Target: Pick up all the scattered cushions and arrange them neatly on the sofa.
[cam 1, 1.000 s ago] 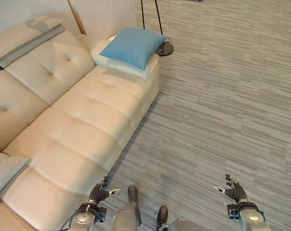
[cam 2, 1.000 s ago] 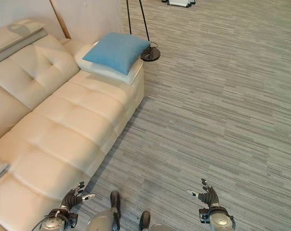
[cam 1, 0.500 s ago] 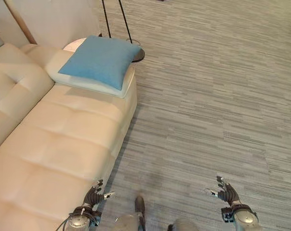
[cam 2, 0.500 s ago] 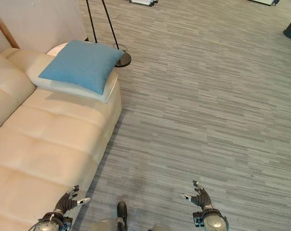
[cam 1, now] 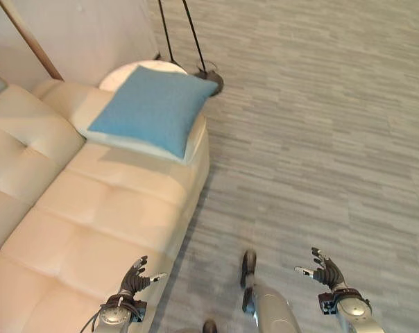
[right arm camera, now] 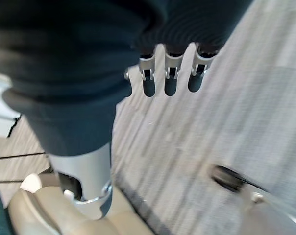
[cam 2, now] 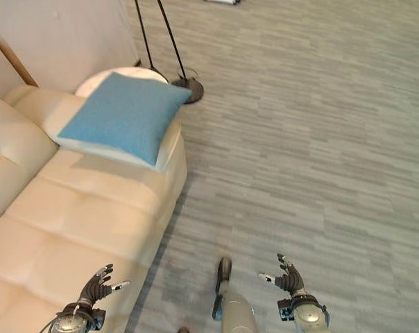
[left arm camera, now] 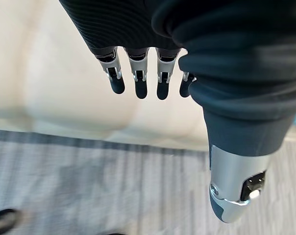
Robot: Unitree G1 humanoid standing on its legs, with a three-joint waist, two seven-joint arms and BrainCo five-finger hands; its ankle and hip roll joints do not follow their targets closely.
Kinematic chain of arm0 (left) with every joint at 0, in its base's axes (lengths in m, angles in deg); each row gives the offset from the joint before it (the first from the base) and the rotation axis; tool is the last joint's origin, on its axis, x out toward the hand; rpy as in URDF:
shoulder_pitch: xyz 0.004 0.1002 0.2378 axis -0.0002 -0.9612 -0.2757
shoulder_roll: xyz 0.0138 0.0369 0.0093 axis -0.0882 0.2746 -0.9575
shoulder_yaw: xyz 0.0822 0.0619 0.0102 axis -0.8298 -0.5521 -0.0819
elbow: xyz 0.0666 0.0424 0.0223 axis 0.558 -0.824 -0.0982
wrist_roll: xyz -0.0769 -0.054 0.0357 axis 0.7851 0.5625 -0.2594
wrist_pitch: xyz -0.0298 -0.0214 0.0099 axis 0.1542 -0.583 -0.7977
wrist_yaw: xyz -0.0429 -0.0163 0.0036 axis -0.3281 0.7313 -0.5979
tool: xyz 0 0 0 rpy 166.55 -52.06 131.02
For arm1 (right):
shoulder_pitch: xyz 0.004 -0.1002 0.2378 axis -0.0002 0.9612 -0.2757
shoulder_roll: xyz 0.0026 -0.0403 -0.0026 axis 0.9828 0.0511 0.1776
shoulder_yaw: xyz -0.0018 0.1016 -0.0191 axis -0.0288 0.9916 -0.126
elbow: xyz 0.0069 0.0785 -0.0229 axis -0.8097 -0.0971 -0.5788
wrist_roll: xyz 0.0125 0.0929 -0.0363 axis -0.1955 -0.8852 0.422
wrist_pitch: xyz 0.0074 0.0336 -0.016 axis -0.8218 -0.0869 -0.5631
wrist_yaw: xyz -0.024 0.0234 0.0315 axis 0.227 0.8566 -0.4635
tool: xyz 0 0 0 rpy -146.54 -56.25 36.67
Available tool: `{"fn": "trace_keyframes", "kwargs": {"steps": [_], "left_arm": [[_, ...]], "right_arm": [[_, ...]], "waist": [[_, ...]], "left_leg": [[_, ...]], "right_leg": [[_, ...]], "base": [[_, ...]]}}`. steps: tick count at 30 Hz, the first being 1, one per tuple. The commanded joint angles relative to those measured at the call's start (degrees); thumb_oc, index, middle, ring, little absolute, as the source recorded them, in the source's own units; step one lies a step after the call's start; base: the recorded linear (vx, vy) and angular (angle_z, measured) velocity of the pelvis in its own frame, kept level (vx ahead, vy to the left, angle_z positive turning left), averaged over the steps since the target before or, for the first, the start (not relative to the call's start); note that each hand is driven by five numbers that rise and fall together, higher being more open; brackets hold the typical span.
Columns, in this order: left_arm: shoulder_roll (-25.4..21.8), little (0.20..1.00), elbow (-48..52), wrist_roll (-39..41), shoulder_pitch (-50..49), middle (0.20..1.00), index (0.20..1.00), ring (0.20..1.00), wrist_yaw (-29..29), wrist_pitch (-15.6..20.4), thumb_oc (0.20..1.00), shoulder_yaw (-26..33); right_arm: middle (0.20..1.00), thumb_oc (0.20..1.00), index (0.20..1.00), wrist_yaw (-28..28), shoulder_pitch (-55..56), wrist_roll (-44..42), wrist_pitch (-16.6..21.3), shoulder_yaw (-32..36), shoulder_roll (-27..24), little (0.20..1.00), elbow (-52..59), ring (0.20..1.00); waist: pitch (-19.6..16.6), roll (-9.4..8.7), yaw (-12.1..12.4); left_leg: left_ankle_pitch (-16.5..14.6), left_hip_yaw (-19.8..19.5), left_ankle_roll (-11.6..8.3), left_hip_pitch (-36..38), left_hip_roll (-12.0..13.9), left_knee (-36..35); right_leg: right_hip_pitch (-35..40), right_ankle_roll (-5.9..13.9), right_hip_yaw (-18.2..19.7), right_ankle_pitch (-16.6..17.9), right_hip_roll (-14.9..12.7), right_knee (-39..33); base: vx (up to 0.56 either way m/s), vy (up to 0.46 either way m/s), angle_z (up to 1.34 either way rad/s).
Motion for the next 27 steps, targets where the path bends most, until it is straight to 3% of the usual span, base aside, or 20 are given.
{"fn": "trace_keyframes", "kwargs": {"steps": [1,2,4,5,7,9,10,11,12,14,18,20,21,22,24,25,26,27], "left_arm": [[-1.7,1.0,3.4,0.1,0.3,1.0,1.0,1.0,0.2,2.1,1.0,-0.2],[-1.5,1.0,3.1,0.9,0.5,1.0,1.0,1.0,0.4,2.2,1.0,-0.1],[-1.3,1.0,2.5,1.8,1.1,1.0,1.0,1.0,0.9,2.0,1.0,-0.3],[-0.7,1.0,2.0,2.7,1.0,1.0,1.0,1.0,1.2,2.1,1.0,-0.1],[-0.3,1.0,0.9,2.9,0.4,1.0,1.0,1.0,1.4,2.2,1.0,0.4],[-0.1,1.0,0.5,2.8,-0.2,1.0,1.0,1.0,1.7,2.0,1.0,0.9],[-0.2,1.0,0.5,2.8,-0.3,1.0,1.0,1.0,1.7,2.0,1.0,0.9],[-0.2,1.0,0.2,2.7,-0.6,1.0,1.0,1.0,2.1,1.9,1.0,1.5],[-0.1,1.0,-0.1,2.8,-0.9,1.0,1.0,1.0,2.3,1.8,1.0,2.1],[-0.1,1.0,-1.0,2.8,-1.2,1.0,1.0,1.0,2.4,1.5,1.0,3.2],[-0.3,1.0,-2.9,2.6,-1.9,1.0,1.0,1.0,2.9,1.3,1.0,4.6],[-0.2,1.0,-5.2,2.0,-3.3,1.0,1.0,1.0,2.7,1.2,1.0,5.9],[-0.2,1.0,-5.2,2.0,-3.4,1.0,1.0,1.0,2.7,1.2,1.0,5.9],[-0.2,1.0,-6.5,2.5,-3.2,1.0,1.0,1.0,2.8,1.1,1.0,6.2],[-0.6,1.0,-6.7,3.0,-2.9,1.0,1.0,1.0,3.2,1.2,1.0,6.8],[-0.7,1.0,-6.7,3.3,-2.8,1.0,1.0,1.0,3.2,1.3,1.0,6.7],[-0.9,1.0,-6.9,3.9,-2.2,1.0,1.0,1.0,3.5,1.5,1.0,6.7],[-0.9,1.0,-6.8,4.1,-1.9,1.0,1.0,1.0,3.7,1.6,1.0,6.5]], "right_arm": [[1.0,1.0,1.0,-0.5,-3.7,-0.6,2.2,1.8,-3.3,1.0,3.1,1.0],[1.0,1.0,1.0,-0.6,-4.1,-1.2,2.4,1.7,-3.6,1.0,3.1,1.0],[1.0,1.0,1.0,-1.0,-4.8,-1.0,1.7,1.5,-4.3,1.0,2.5,1.0],[1.0,1.0,1.0,-1.0,-5.3,-1.0,1.4,1.3,-4.6,1.0,2.1,1.0],[1.0,1.0,1.0,-1.0,-4.9,-1.0,1.4,1.4,-4.8,1.0,2.3,1.0],[1.0,1.0,1.0,-1.4,-4.5,-0.7,1.2,1.5,-4.8,1.0,2.1,1.0],[1.0,1.0,1.0,-1.4,-4.4,-0.7,1.2,1.5,-4.8,1.0,2.1,1.0],[1.0,1.0,1.0,-1.9,-3.9,-0.5,1.1,1.7,-4.6,1.0,1.5,1.0],[1.0,1.0,1.0,-2.2,-3.3,-0.3,1.2,2.1,-4.4,1.0,1.3,1.0],[1.0,1.0,1.0,-2.3,-2.8,0.0,1.0,2.4,-3.8,1.0,1.0,1.0],[1.0,1.0,1.0,-2.3,-2.6,0.3,0.9,2.4,-3.7,1.0,0.7,1.0],[1.0,1.0,1.0,-1.3,-1.8,1.5,0.9,1.9,-3.0,1.0,1.3,1.0],[1.0,1.0,1.0,-1.3,-1.8,1.5,0.9,1.9,-3.0,1.0,1.3,1.0],[1.0,1.0,1.0,-0.8,-2.2,2.3,1.2,1.3,-2.6,1.0,1.3,1.0],[1.0,1.0,1.0,-0.9,-2.5,2.5,1.2,0.9,-2.0,1.0,2.4,1.0],[1.0,1.0,1.0,-0.6,-2.5,2.6,1.3,0.9,-1.7,1.0,3.0,1.0],[1.0,1.0,1.0,-0.7,-2.9,2.5,1.5,0.6,-1.5,1.0,3.1,1.0],[1.0,1.0,1.0,-0.6,-3.1,2.3,1.5,0.6,-1.2,1.0,3.1,1.0]], "waist": [[0.0,0.68,0.9],[0.2,0.54,1.3],[0.8,0.31,2.5],[1.1,0.33,4.0],[1.1,0.27,5.2],[1.2,0.31,6.4],[1.2,0.23,6.4],[0.9,0.97,7.2],[0.6,1.47,7.4],[-0.2,1.83,7.6],[-1.1,1.85,8.3],[-3.2,1.34,9.4],[-3.3,1.28,9.3],[-3.7,-0.09,10.2],[-3.1,-0.8,9.8],[-2.9,-0.36,9.3],[-2.4,0.79,8.8],[-1.9,1.45,8.1]], "left_leg": [[12.5,2.3,-4.25,-6.7,9.2,20.5],[14.4,2.9,-4.17,-8.2,10.1,24.6],[12.6,5.0,-2.9,-12.2,11.3,27.8],[10.4,7.0,-2.22,-16.4,11.2,26.1],[9.0,9.0,-1.54,-18.8,11.1,19.8],[9.2,10.7,-1.06,-21.8,10.8,11.6],[9.2,10.7,-1.03,-21.6,10.7,11.4],[11.7,11.0,-2.39,-22.7,10.2,3.6],[14.5,12.4,-3.12,-23.0,10.2,-0.2],[17.0,16.1,-3.3,-22.8,10.1,-6.0],[18.1,20.3,-2.84,-24.0,9.9,-7.8],[17.4,18.5,-0.67,-21.9,8.1,-7.4],[17.3,18.5,-0.64,-21.9,8.0,-7.3],[15.5,17.1,0.81,-21.1,6.1,-6.1],[13.3,16.1,3.05,-18.9,4.2,-6.4],[12.6,15.3,3.75,-17.4,3.9,-6.9],[13.0,15.0,4.16,-15.8,4.8,-8.0],[12.3,13.7,4.26,-14.3,4.8,-8.2]], "right_leg": [[3.7,3.41,0.1,-5.4,1.1,-0.4],[5.1,2.09,0.3,-6.9,1.9,-0.2],[7.5,1.07,0.6,-9.5,2.1,0.2],[10.0,1.33,1.1,-11.0,1.8,0.2],[12.2,1.95,1.5,-12.4,1.6,0.1],[14.9,2.38,1.5,-13.7,1.8,-0.2],[15.0,2.42,1.5,-13.8,1.7,-0.2],[17.8,2.93,1.4,-15.4,2.6,-0.7],[18.9,3.19,0.8,-15.9,3.2,-0.8],[21.7,3.41,0.1,-17.4,4.0,-1.0],[25.2,3.52,0.2,-19.5,4.3,0.0],[27.0,4.37,0.7,-20.6,3.4,2.0],[27.0,4.41,0.6,-20.7,3.4,2.1],[25.1,7.6,0.4,-15.5,0.8,8.3],[21.1,10.61,1.6,-7.7,-1.8,18.3],[17.9,10.28,2.4,-6.6,-2.5,23.2],[14.0,8.6,2.4,-6.2,-1.8,25.9],[11.5,7.82,2.4,-7.3,-1.6,25.9]], "base": [[0.23,-0.211,0.2],[0.37,-0.283,-0.16],[0.43,-0.184,-0.55],[0.49,-0.068,-0.4],[0.45,-0.005,-0.61],[0.32,0.026,-0.32],[0.43,0.043,-0.1],[0.43,0.041,-0.08],[0.59,0.055,0.02],[0.44,0.065,0.23],[0.35,0.09,0.27],[0.54,0.162,-0.06],[0.52,0.193,-0.06],[0.31,0.19,-0.03],[0.34,0.23,0.03],[0.23,0.147,0.45],[0.2,0.096,0.58],[0.13,0.041,0.75]]}}
